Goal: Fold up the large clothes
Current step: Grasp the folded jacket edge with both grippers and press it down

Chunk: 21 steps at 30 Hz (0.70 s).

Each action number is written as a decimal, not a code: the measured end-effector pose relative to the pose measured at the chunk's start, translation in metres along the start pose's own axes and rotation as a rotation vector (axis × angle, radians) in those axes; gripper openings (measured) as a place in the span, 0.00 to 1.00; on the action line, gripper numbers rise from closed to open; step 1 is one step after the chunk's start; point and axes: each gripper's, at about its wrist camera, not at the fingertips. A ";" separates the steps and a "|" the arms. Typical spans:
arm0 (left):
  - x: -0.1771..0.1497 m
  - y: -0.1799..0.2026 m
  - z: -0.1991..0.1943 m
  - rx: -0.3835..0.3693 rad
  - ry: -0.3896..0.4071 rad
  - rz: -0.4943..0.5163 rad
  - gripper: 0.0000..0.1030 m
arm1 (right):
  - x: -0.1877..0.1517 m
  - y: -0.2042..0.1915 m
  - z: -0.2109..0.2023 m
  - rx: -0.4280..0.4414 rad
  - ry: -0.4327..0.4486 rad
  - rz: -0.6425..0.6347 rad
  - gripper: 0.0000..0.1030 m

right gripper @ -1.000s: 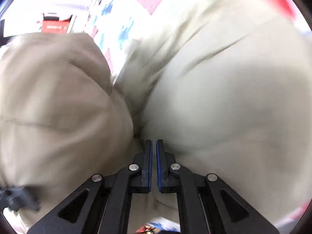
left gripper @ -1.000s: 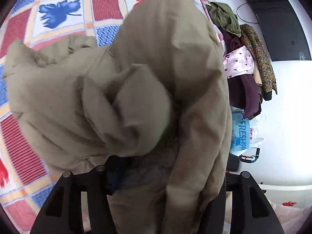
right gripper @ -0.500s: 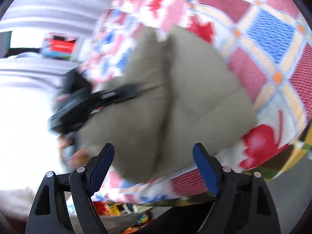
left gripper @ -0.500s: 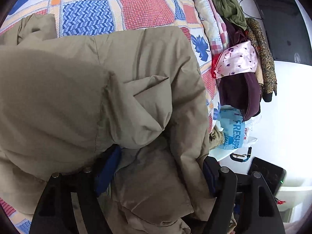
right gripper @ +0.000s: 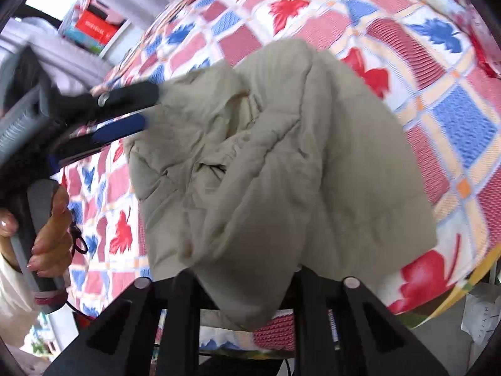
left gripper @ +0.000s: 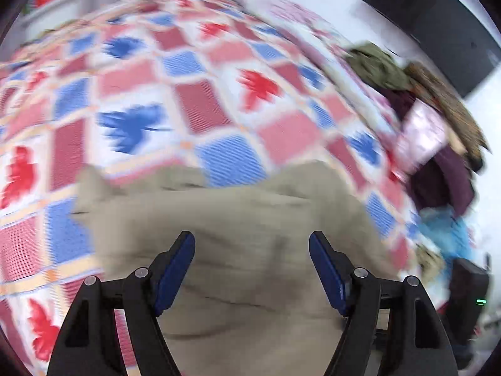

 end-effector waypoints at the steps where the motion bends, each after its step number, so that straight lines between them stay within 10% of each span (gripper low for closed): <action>1: -0.001 -0.012 0.005 0.044 0.002 -0.028 0.73 | 0.000 -0.001 -0.007 -0.010 0.022 -0.014 0.11; 5: -0.004 -0.032 0.039 0.070 -0.017 -0.105 0.73 | -0.002 0.012 -0.025 -0.054 0.085 -0.013 0.10; 12: 0.008 0.041 0.086 0.078 0.009 0.028 0.73 | -0.024 0.063 -0.032 -0.096 0.098 0.142 0.10; 21: 0.012 0.082 0.124 0.155 -0.040 0.103 0.73 | -0.031 0.138 -0.022 0.057 0.049 0.435 0.11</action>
Point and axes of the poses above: each gripper's, at about its wrist camera, not at the fingertips, and z roughly the way its jaws point, y to its right, x to its top, and after that the axes turned 8 degrees about x, right-handed
